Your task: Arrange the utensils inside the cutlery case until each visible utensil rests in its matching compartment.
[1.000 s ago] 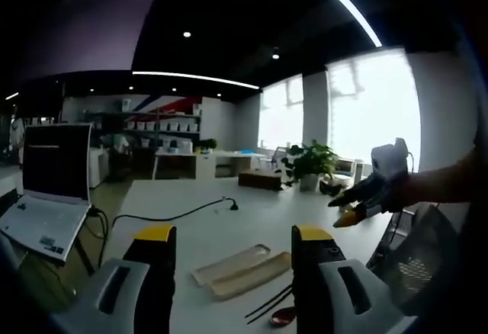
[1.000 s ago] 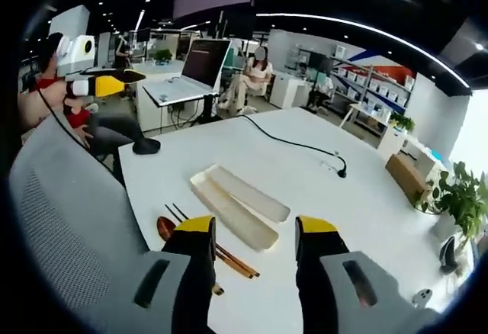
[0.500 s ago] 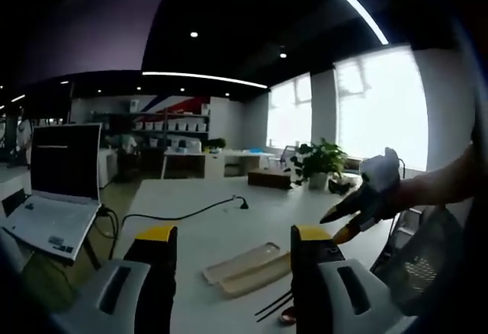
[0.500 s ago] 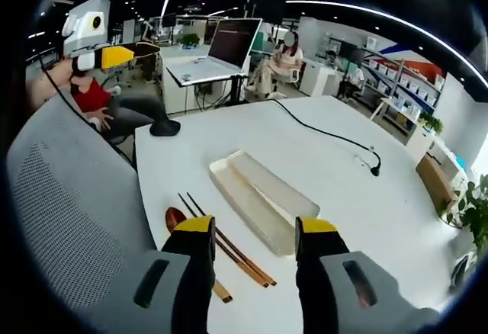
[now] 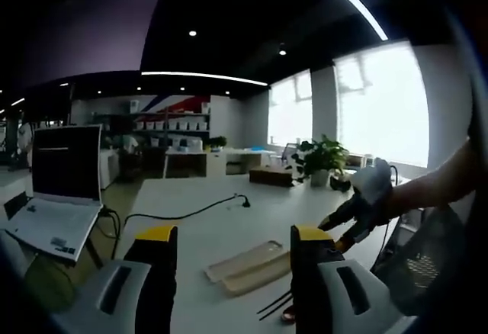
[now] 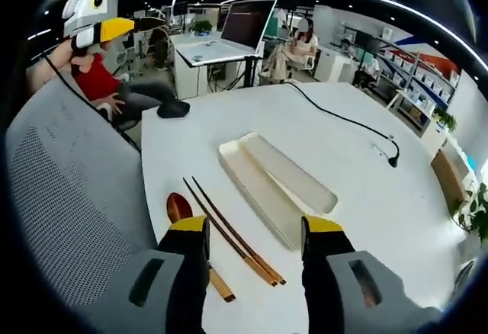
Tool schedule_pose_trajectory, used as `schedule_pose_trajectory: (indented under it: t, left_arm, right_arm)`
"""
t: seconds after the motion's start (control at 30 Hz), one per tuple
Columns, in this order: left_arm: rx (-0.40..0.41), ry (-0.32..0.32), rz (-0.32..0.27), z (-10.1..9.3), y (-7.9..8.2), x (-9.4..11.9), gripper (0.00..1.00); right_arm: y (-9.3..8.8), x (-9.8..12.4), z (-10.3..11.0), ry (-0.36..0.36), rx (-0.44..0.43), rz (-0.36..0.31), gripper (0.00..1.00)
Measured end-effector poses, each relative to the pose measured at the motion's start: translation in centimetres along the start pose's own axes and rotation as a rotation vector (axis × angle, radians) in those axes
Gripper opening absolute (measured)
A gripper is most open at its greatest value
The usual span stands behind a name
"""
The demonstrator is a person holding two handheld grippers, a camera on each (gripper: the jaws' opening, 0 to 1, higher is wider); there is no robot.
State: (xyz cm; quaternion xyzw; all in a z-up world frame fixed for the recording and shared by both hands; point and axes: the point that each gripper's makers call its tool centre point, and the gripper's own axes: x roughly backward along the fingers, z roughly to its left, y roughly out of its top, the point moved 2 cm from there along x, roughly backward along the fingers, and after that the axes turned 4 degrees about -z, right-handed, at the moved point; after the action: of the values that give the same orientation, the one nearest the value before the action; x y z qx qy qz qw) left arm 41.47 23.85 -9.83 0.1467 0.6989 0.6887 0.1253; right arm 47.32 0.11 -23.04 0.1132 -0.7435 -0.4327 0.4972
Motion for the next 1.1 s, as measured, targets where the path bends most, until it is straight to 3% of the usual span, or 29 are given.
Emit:
schedule_pose_trajectory:
  t: [0.13,0.33,0.5,0.7,0.87,1.1]
  left_arm:
    - [-0.021,-0.004,0.014,-0.2,-0.1,-0.2,0.62]
    - [-0.015,0.011,0.001,0.0,0.1,0.0,0.62]
    - [-0.042,-0.014,0.02,-0.6,-0.1,-0.3,0.62]
    - [-0.042,-0.027,0.026,-1.0,-0.1,-0.4,0.62]
    - [-0.039,-0.015,0.03,-0.6,-0.2,-0.5,0.62]
    - [-0.036,-0.018,0.032,-0.7,-0.3,-0.4,0.62]
  right_arm:
    - [0.0,0.0,0.1,0.015,0.008,-0.018,0.45]
    - [-0.4,-0.2,0.0,0.021,0.033,0.0,0.43]
    - [-1.0,-0.8,0.1,0.036,0.057,0.032,0.4]
    - [-1.8,-1.9,1.5,0.137,0.132,0.083,0.36]
    - [-2.7,-2.9,2.5,0.199,0.176,0.125,0.39]
    - [-3.5,-4.0,3.2,0.274,0.236,0.169,0.28]
